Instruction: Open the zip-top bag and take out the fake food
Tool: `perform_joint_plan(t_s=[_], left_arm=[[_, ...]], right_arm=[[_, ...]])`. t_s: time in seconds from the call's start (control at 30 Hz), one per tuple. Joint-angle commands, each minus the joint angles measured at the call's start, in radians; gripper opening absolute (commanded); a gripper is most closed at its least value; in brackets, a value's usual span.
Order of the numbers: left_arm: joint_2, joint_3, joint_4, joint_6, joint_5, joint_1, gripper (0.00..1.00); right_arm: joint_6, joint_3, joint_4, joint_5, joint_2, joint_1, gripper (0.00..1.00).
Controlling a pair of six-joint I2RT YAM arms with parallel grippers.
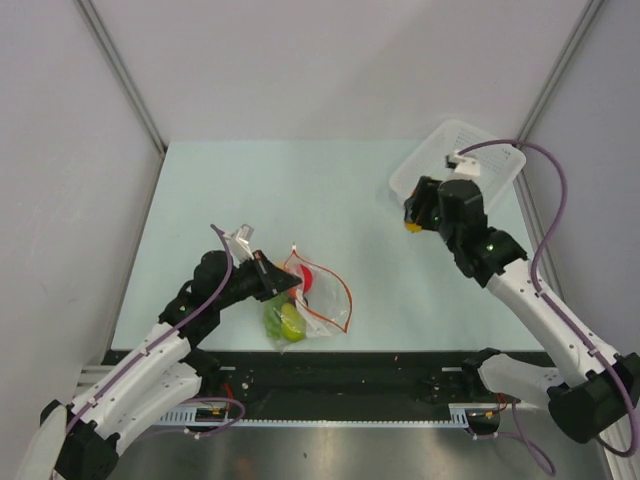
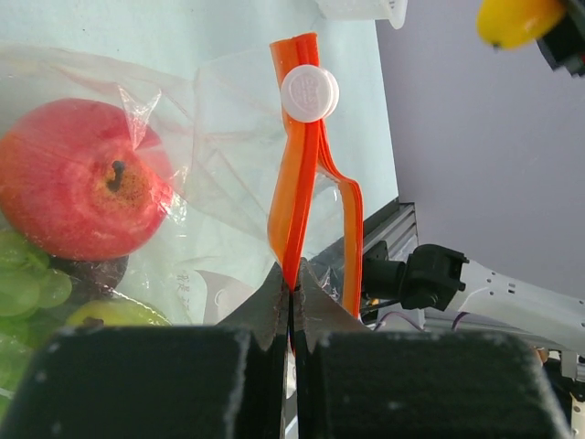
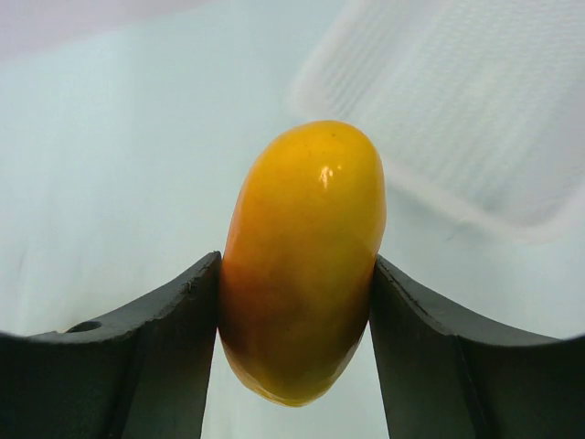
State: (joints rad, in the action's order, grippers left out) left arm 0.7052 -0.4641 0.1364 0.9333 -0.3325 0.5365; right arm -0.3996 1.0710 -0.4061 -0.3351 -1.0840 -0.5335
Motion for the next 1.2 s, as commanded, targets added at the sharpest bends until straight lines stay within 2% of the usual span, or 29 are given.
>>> perform_joint_plan(t_s=[0.0,0.1,0.23,0.6,0.63,0.67,0.73,0.77,0.83,0.87,1.03,1.07,1.13,1.17], left_arm=[[-0.033,-0.004,-0.004,-0.016,0.001,-0.001,0.00],[-0.050,0.018,-0.021,0.007,-0.017,-0.001,0.00],[-0.047,0.036,-0.041,0.013,-0.031,-0.001,0.00],[-0.044,0.002,0.002,-0.018,-0.013,-0.001,0.00],[-0.044,0.002,0.000,-0.016,-0.016,-0.003,0.00],[-0.044,0.001,0.002,-0.017,-0.017,-0.001,0.00],[-0.046,0.002,0.003,-0.019,-0.013,-0.003,0.00],[-0.049,0.004,0.005,-0.018,-0.008,-0.003,0.00],[-0.047,0.005,-0.001,-0.013,-0.008,-0.001,0.00],[-0.049,0.005,-0.003,-0.013,-0.011,-0.003,0.00],[-0.045,-0.005,0.006,-0.021,-0.007,-0.003,0.00],[-0.049,-0.004,0.006,-0.018,-0.005,-0.001,0.00],[-0.052,-0.007,0.008,-0.013,-0.011,-0.001,0.00],[-0.056,-0.007,0.011,-0.013,-0.014,-0.003,0.00]], right_arm=[[-0.063,0.009,0.140,0.043,-0.045,0.264,0.05],[-0.096,0.067,0.164,0.151,-0.170,0.419,0.05],[-0.088,0.156,0.168,0.232,-0.374,0.519,0.08],[-0.058,0.352,0.055,0.260,-0.662,0.618,0.22],[-0.058,0.369,0.026,0.255,-0.674,0.619,0.25],[-0.056,0.369,0.021,0.252,-0.683,0.621,0.32],[-0.053,0.366,0.023,0.258,-0.694,0.621,0.38],[-0.053,0.360,0.023,0.260,-0.694,0.621,0.47],[-0.050,0.357,0.020,0.260,-0.691,0.619,0.53],[-0.048,0.356,0.016,0.252,-0.686,0.615,0.61],[-0.039,0.354,0.001,0.220,-0.666,0.601,0.72],[-0.035,0.356,0.000,0.212,-0.663,0.596,0.78],[-0.033,0.359,-0.019,0.199,-0.657,0.586,0.80],[-0.035,0.359,-0.022,0.191,-0.653,0.583,0.85]])
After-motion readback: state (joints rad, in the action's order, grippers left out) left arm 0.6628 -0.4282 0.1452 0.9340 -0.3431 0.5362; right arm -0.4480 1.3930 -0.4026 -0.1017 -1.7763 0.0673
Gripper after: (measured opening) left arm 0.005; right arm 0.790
